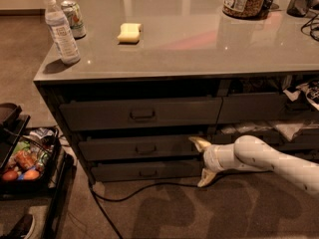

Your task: Open middle drawer

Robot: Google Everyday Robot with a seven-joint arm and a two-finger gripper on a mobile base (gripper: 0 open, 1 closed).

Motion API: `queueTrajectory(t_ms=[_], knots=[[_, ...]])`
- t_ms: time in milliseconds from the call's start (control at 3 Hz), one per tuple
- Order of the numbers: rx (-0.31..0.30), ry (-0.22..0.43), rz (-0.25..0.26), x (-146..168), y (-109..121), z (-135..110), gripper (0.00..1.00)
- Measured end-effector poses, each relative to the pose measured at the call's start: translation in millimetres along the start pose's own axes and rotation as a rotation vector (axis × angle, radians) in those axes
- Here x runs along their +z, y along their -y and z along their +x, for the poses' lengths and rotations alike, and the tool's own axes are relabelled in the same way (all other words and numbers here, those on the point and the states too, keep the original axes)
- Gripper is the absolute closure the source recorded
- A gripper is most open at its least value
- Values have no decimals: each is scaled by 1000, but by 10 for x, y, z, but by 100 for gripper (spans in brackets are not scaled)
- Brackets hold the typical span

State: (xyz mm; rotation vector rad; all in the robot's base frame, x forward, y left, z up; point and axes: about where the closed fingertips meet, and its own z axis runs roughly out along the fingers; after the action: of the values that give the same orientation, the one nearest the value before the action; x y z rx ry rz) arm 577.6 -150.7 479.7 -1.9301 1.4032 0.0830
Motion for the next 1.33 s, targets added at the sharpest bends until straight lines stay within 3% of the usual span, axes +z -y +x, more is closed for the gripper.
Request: queueTrajectory(t_ms=[333,1000,1333], knots=[[5,17,92,333,246,353,0],[4,17,85,341,207,312,0],[-25,31,158,720,535,337,0]])
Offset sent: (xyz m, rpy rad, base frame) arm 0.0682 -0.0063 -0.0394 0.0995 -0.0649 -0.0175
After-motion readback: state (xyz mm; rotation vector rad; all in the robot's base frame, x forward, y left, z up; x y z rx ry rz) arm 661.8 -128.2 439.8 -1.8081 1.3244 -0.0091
